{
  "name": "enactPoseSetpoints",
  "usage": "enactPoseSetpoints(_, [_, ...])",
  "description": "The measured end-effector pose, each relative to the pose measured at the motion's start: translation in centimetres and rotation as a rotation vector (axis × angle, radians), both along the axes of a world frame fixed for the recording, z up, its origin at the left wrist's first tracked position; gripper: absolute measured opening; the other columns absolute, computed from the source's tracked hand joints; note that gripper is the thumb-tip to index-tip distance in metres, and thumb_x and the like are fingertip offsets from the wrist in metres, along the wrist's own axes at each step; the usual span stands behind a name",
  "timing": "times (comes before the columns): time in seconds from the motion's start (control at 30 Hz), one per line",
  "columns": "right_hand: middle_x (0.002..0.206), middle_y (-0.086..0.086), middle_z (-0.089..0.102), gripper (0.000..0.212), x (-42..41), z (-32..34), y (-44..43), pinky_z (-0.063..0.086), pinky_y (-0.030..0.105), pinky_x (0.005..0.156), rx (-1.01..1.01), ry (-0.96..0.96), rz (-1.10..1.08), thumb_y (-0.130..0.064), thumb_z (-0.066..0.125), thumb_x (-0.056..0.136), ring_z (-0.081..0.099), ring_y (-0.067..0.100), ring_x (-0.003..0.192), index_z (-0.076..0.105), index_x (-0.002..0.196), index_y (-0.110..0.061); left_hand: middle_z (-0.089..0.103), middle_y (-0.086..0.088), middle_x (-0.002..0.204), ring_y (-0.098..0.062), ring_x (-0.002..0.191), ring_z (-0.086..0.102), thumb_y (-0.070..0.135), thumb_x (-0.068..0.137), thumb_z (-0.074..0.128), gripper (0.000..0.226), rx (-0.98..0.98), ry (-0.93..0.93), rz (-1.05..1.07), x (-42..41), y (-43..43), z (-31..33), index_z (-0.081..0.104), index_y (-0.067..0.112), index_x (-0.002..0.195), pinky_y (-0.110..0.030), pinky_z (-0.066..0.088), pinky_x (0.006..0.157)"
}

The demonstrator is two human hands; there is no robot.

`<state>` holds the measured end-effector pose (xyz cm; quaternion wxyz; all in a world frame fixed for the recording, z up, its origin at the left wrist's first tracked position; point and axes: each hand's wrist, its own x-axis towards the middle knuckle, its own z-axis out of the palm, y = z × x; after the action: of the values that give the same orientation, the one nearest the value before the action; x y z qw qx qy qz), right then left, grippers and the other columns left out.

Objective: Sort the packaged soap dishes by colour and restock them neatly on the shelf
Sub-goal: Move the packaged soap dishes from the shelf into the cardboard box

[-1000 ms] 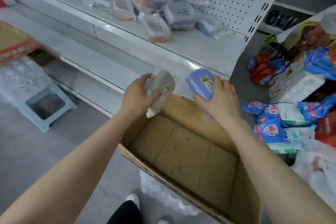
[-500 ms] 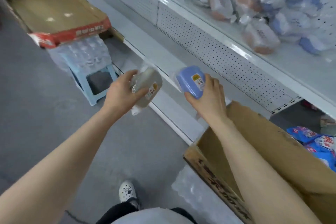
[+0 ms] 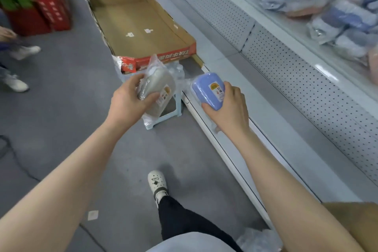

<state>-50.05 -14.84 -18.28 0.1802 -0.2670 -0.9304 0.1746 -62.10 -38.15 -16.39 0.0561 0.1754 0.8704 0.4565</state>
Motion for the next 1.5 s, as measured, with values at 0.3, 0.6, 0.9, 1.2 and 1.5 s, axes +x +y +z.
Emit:
enactPoseSetpoints(0.3, [0.119, 0.008, 0.055, 0.081, -22.4, -1.5, -0.5, 0.044, 0.035, 0.084, -0.031, 0.033, 0.059, -0.057, 0.071, 0.073, 0.052, 0.028, 0.107, 0.042, 0.135, -0.013, 0.060, 0.017, 0.105, -0.013, 0.100, 0.061, 0.036, 0.082, 0.073, 0.052, -0.048, 0.004, 0.061, -20.0, -1.4, 0.6, 0.052, 0.031, 0.129, -0.034, 0.050, 0.089])
enactPoseSetpoints(0.6, [0.121, 0.007, 0.054, 0.081, -39.3, -4.4, -1.2, 0.048, 0.042, 0.086, -0.117, -0.071, -0.074, -0.069, 0.060, 0.075, 0.051, 0.028, 0.109, 0.042, 0.133, -0.015, 0.060, 0.016, 0.107, -0.014, 0.103, 0.060, 0.038, 0.082, 0.073, 0.052, -0.122, 0.000, -0.034, -39.1, -1.5, -1.5, 0.053, 0.031, 0.129, -0.033, 0.049, 0.090])
enactPoseSetpoints(0.9, [0.126, 0.004, 0.052, 0.075, -50.5, -8.7, -4.9, 0.048, 0.042, 0.087, -0.287, -0.171, -0.341, -0.062, 0.058, 0.081, 0.049, 0.025, 0.110, 0.035, 0.140, -0.022, 0.062, 0.010, 0.117, -0.015, 0.095, 0.059, 0.046, 0.085, 0.065, 0.058, -0.298, -0.069, -0.319, -58.2, 0.4, -5.8, 0.046, 0.028, 0.137, -0.029, 0.043, 0.076])
enactPoseSetpoints(1.2, [0.127, 0.007, 0.047, 0.077, -58.6, -13.5, -1.3, 0.043, 0.037, 0.089, -0.289, -0.404, -0.484, -0.050, 0.060, 0.083, 0.047, 0.026, 0.112, 0.028, 0.146, -0.022, 0.063, 0.002, 0.117, -0.021, 0.099, 0.062, 0.047, 0.084, 0.065, 0.059, -0.462, -0.087, -0.550, -69.3, 7.4, -10.4, 0.046, 0.026, 0.135, -0.031, 0.046, 0.072])
enactPoseSetpoints(1.5, [0.132, 0.006, 0.043, 0.073, -67.1, -18.1, 6.9, 0.041, 0.041, 0.095, -0.238, -0.530, -0.481, -0.048, 0.060, 0.088, 0.045, 0.028, 0.116, 0.023, 0.149, -0.034, 0.065, -0.005, 0.118, -0.030, 0.104, 0.063, 0.046, 0.089, 0.061, 0.056, -0.576, -0.072, -0.682, -76.5, 15.8, -14.7, 0.043, 0.023, 0.138, -0.035, 0.049, 0.081])
